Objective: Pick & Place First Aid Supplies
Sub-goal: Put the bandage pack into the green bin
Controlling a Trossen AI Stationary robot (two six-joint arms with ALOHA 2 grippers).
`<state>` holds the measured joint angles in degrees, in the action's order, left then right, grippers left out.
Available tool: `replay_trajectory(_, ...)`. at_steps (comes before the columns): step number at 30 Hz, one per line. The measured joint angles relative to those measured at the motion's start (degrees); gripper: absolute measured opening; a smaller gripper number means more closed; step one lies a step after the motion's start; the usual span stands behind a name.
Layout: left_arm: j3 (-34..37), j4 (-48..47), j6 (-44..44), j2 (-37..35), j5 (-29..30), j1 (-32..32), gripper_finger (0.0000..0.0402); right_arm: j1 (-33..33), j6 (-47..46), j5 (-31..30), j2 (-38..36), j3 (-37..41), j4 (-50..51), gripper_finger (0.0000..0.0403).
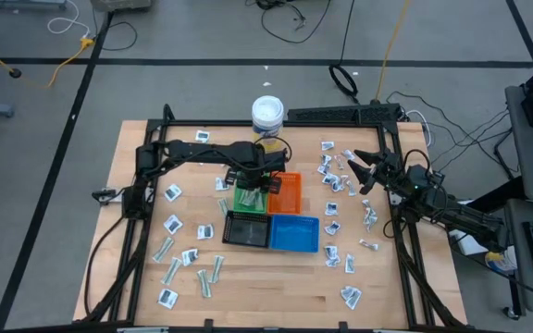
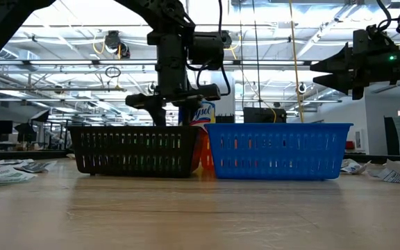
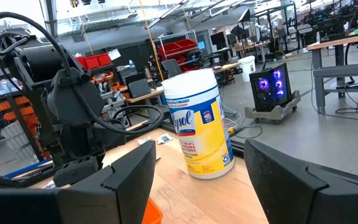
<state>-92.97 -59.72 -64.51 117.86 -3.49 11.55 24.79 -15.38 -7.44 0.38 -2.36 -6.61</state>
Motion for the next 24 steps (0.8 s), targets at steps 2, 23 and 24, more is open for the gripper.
replay_trajectory(2,0.0,0.0,-0.17,-0.06,-0.95,0.07,0.0207,0.01,0.0,-0.02,0.0,-0.01,0.02,0.0242)
replay_trajectory(23,8.24,-4.56,0.02,-16.1,1.08,0.48,0.0198,0.01,0.0,-0.02,0.0,-0.01,0.02,0.0242)
replay_trajectory(24,9.93,-4.11,-0.54,-17.4,0.92,0.2,0.0203,0.01,0.0,-0.02,0.01,-0.01,0.0,0.0242)
